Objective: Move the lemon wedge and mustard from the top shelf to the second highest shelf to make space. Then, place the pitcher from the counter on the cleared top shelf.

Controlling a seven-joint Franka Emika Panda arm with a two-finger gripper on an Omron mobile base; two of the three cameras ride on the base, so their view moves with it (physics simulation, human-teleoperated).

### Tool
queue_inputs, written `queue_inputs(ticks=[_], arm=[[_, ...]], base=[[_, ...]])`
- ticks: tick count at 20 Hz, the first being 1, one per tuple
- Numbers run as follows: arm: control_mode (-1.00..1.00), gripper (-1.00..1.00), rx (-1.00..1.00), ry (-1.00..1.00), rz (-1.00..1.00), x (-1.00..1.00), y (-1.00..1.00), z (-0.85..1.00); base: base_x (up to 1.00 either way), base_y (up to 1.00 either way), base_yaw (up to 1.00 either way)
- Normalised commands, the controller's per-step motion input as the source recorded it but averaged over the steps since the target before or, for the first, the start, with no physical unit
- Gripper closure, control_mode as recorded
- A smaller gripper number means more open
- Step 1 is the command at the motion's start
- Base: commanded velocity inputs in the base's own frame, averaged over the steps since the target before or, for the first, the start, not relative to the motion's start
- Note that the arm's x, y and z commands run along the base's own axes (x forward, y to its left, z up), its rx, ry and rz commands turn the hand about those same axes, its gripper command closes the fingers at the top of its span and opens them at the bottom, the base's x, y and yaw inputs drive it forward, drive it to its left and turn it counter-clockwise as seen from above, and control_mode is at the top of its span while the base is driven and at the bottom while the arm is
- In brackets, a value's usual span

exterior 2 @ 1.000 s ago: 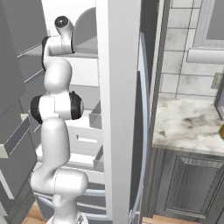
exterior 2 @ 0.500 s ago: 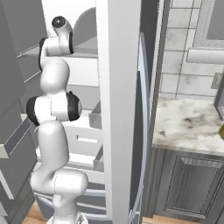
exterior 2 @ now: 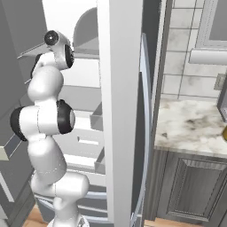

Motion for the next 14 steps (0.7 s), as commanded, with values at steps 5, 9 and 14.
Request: queue_inputs(ticks=[5, 9, 14], arm=[[-1.0, 1.0, 0.0, 0.0, 0.0, -0.85, 0.0, 0.34], [-1.0, 1.0, 0.0, 0.0, 0.0, -0.96, -0.01, 0.49], [-1.0, 1.0, 0.0, 0.02, -0.02, -1.0, -0.16, 0.3]], base=[[0.0, 0.0, 0.0], [0.0, 0.0, 0.0], [0.0, 0.0, 0.0]])
